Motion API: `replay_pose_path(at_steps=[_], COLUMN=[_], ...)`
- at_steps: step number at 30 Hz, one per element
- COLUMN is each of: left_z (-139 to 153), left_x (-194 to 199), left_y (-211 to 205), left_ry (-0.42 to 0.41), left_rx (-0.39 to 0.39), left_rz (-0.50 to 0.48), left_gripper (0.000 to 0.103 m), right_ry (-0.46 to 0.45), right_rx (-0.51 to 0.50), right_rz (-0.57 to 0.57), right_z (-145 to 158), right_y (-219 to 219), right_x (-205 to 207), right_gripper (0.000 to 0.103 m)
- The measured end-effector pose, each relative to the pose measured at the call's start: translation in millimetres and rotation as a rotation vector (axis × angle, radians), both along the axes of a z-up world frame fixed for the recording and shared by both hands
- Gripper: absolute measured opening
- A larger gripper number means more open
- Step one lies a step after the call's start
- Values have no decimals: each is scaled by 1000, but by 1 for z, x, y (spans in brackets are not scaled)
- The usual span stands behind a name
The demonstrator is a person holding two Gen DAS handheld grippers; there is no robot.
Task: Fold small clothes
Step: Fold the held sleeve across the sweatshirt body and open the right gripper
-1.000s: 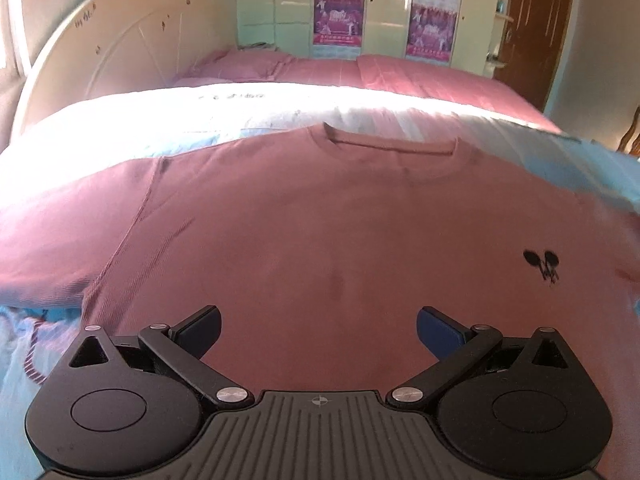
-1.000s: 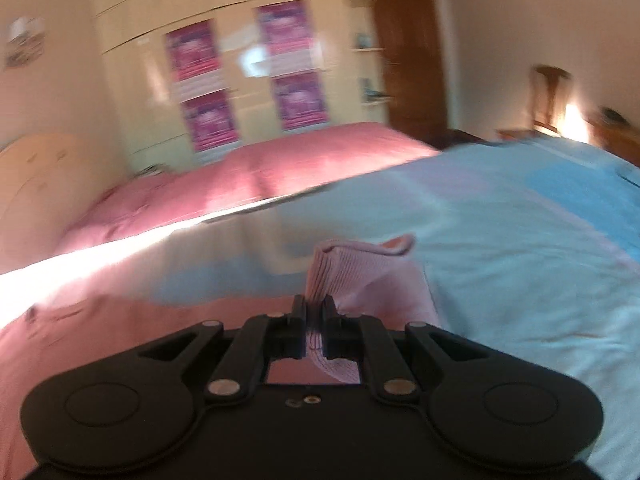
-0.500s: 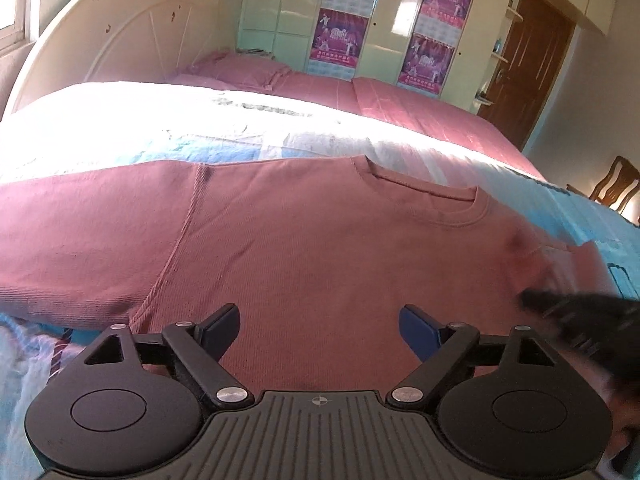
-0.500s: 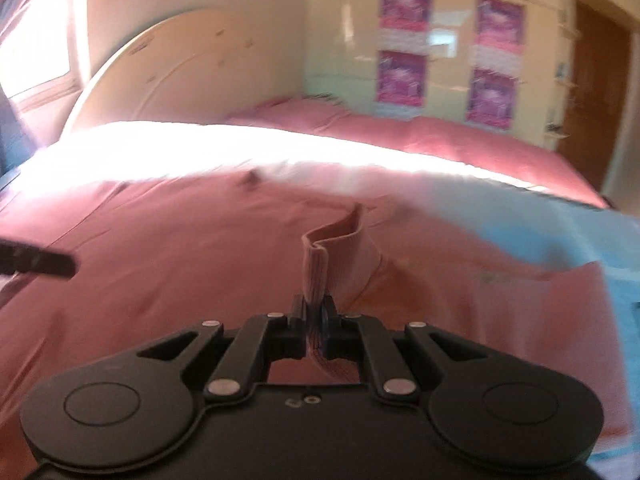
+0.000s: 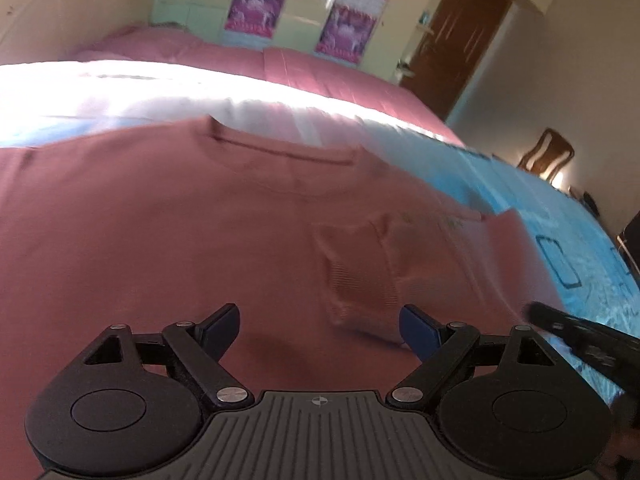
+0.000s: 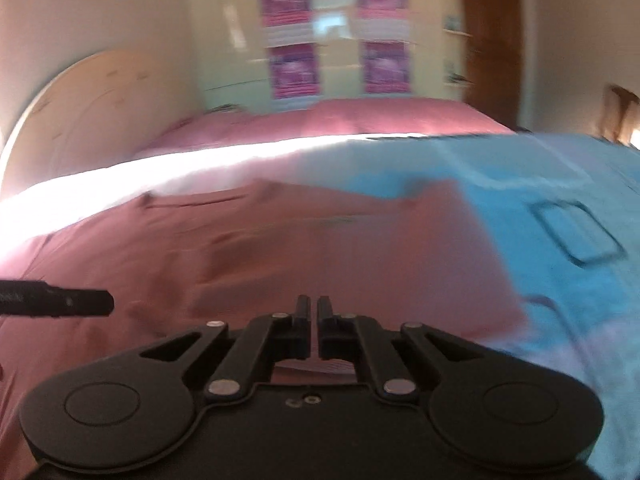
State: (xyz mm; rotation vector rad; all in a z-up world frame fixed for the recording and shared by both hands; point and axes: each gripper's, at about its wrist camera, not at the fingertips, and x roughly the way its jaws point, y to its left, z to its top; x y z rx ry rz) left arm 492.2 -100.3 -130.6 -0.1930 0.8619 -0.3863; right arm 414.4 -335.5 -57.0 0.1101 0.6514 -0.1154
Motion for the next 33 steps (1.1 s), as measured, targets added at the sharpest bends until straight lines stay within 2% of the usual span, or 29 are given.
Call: replay_pose_path(at_steps=[2,4,5,6,7,10,14,15,16,17,20,24,27,30,33], left_z=[-7,-12,-12,-13,-9,18,52,54,52,46,31,22,17,13,-6], left_x=[12,20,25,30,32,21,10,7,7,8,9,9,6,4,6], left_y=[-16,-32,-38,-41,-42,-30,10,23,33,40,53,62,70,74,77], left_ry=[31,26,19,24,22,-89,-191,-195,-183,-163,-118,-113,-108,-121,-84], left_rx=[-17,10,16,-1,-19,-28,-6,11,34,49,58,25,23,32,57], left_rz=[-17,-25,-38,-52,-47,-35,14,26,29,31,49,96,92,82,75], left_gripper=[70,36,25,7,7,7,7,7,7,7,7,7,7,7,7], right_ry=[-7,-11,-13,-16,-16,-12,1,9,18,27,41,82,123,108,131], right_rx=[5,19,31,43,67,112,146,158,166,169,149,115,47,-16,13], right_rz=[-69,-151,-200,-235,-271,-331,-331,-317,-301,-282,-239,-176,-126,-149,-193], right_z=[3,6,8,3,4,-8,-13,-15,-16,-18,-23,-30,-34,-32,-38], right_y=[-20,-39,-51,-52,-63,-78,-81,-81,-78,-74,-61,-50,-41,-37,-45], right_x=[-14,-27,-36,-35,-43,-41,-32,-29,-29,-27,-22,-8,3,7,10], right_gripper=[4,5,6,7,7,7,10,14,23,28,35,33,30,21,19])
